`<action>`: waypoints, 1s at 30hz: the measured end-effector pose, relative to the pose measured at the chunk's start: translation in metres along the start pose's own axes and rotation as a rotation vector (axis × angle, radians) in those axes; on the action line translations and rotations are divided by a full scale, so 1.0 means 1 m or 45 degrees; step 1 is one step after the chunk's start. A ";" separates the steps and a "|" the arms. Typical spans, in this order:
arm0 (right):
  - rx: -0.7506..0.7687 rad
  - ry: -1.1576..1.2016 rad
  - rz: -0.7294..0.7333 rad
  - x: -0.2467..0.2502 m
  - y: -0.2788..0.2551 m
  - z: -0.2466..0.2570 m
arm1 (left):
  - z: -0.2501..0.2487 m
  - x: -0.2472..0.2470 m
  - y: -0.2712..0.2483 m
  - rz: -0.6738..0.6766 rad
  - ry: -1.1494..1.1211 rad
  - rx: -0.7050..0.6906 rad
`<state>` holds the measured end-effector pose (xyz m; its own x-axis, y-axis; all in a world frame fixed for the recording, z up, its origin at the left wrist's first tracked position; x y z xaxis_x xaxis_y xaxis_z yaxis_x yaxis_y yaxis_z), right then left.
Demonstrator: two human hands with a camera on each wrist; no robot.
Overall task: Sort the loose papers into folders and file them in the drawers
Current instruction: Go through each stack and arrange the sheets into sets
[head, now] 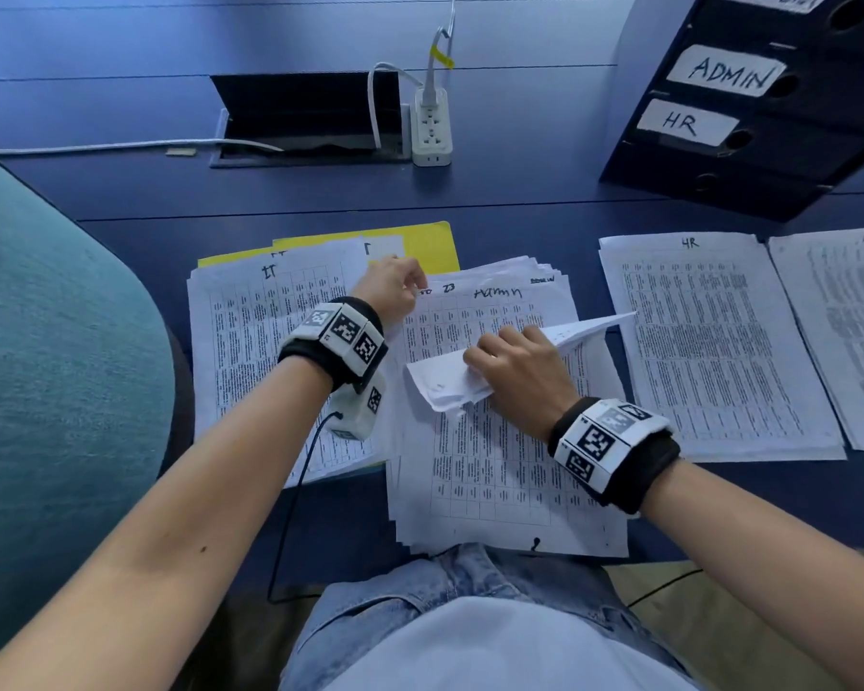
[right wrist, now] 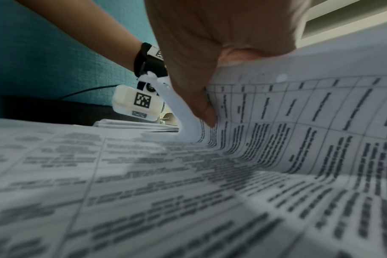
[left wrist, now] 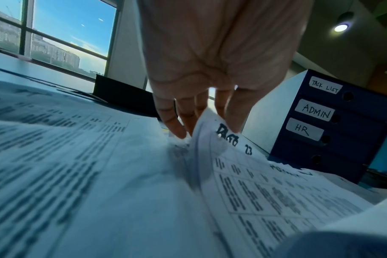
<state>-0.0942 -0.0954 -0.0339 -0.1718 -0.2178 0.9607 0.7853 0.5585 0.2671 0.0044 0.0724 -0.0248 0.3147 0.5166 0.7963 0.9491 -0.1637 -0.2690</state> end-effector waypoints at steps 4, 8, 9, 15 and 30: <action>-0.053 0.053 -0.041 0.004 0.011 -0.006 | -0.001 0.001 -0.004 0.066 -0.105 -0.015; -0.112 0.077 0.037 0.007 0.021 -0.010 | 0.003 0.003 -0.004 0.167 -0.417 0.048; -0.113 0.084 0.057 0.008 0.023 -0.011 | 0.006 0.003 -0.003 0.211 -0.527 0.077; 0.097 0.172 0.049 0.007 0.029 -0.021 | 0.010 0.002 -0.004 0.366 -0.671 0.117; 0.118 0.002 -0.118 0.002 -0.001 0.008 | 0.016 0.006 -0.004 0.297 -0.913 0.124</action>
<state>-0.0998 -0.0896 -0.0315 -0.2404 -0.2732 0.9314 0.7078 0.6073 0.3608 0.0023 0.0897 -0.0281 0.3930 0.9028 0.1744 0.8429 -0.2779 -0.4607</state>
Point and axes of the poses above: each hand's wrist, its own y-axis towards the middle knuckle, its own x-axis out of the back of the hand, z = x × y, the point moved 1 cm from there along y, towards the middle knuckle, and after that the axes turned 2 degrees about y, right-handed, at the moved point
